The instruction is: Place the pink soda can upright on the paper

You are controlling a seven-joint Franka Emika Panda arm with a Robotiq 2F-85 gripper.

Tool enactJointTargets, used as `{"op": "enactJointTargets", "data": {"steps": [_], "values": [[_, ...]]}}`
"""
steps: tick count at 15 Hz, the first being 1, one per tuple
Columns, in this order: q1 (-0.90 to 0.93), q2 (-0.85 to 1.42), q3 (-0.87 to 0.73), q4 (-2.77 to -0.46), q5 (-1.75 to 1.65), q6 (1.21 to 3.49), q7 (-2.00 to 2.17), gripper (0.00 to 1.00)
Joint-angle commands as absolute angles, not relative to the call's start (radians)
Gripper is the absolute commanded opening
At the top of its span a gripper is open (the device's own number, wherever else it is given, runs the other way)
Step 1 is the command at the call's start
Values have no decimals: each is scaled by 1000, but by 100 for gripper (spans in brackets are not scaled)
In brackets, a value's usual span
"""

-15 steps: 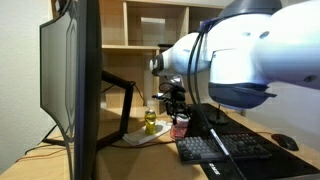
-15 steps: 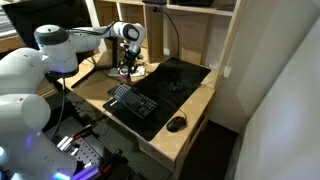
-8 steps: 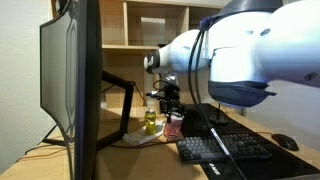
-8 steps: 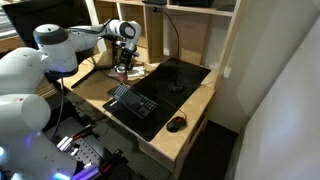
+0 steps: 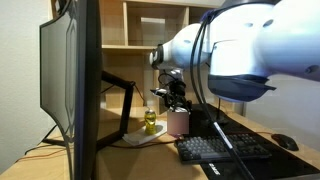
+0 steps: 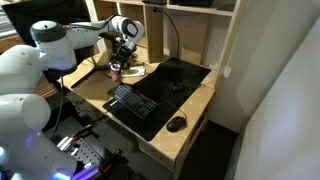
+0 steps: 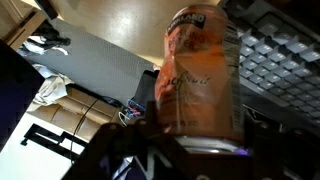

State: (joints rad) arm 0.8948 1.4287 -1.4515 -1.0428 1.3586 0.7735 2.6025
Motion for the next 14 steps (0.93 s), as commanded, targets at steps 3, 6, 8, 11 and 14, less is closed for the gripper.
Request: {"op": "enactJointTargets", "data": {"steps": [3,6,8,11,14], "values": [[998,1294,-1247,-1216,1195,825,2543,47],[1081,1184,-1114,-1362,1029,927,2466,47],[1186,1231,-1228,-1459,1102,990,2401,47],[1318,1243,-1292,-1617,1133,1164,2342,47],[1406,1136,-1231,-1775,1050,1359,2327,47]]}}
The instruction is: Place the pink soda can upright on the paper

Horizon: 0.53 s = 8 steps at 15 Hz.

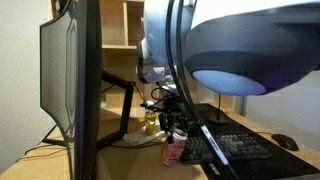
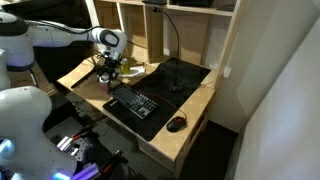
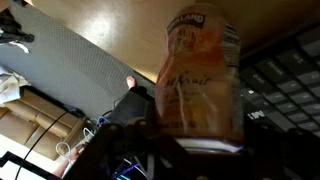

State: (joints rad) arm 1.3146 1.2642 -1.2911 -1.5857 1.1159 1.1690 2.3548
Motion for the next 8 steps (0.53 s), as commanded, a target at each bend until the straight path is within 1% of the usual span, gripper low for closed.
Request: {"op": "enactJointTargets", "data": {"steps": [1,3,8], "values": [[1426,1124,-1233,-1800,1032,1372,2325,47],[1464,1049,-1214,-1848,959,1405,2353,47],[1385,926,-1102,-1796,841,1455,2472,47]]}}
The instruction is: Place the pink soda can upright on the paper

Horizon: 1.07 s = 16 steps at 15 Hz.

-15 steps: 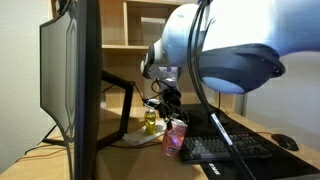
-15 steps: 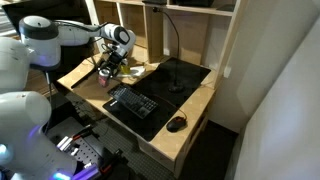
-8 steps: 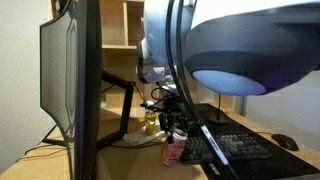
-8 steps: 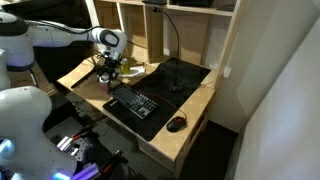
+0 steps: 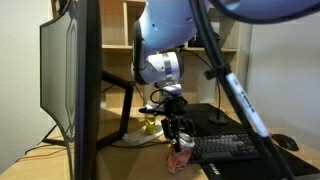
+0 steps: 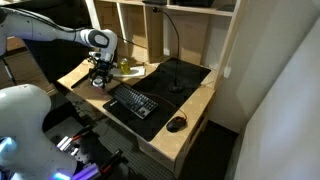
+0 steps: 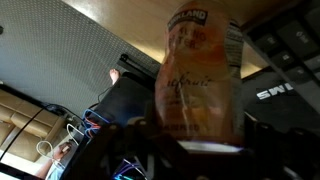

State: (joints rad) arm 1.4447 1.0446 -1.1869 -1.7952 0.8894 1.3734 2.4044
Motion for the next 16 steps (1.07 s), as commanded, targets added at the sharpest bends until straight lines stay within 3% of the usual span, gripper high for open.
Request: {"op": "enactJointTargets", "data": {"steps": [1,8,10,16], "values": [[1357,902,-1068,-1785,837,1470,2496,47],[1177,769,-790,-1753,703,1706,2643,47],[1273,895,-948,-1719,782,1616,2612,47],[1310,1118,-1140,-1629,899,1418,2609,47]]}}
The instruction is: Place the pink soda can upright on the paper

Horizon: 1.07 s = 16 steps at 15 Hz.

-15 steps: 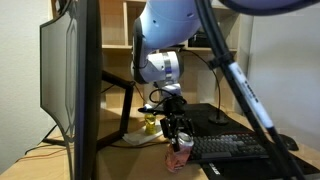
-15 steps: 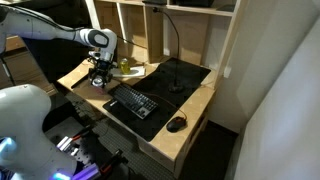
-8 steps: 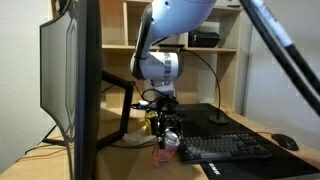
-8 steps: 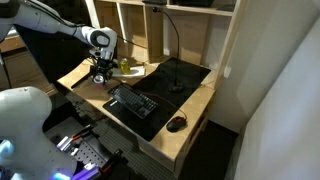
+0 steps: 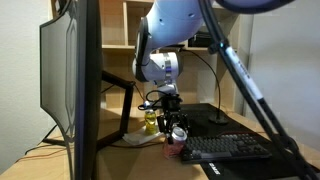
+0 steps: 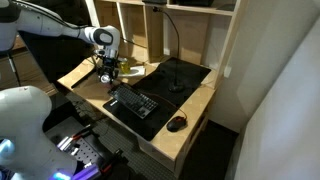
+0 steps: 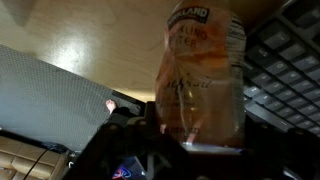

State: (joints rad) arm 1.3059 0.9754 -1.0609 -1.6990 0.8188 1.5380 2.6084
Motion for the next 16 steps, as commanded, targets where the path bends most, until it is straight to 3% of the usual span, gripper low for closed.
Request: {"op": "enactJointTargets", "data": {"steps": [1,14,16], "values": [[1305,1156,-1165,-1606,937,1356,2608,47],[1218,1515,-1555,-1432,1281,723,2607,47],[1195,1474,-1518,-1451,1251,706,2607,47]]}}
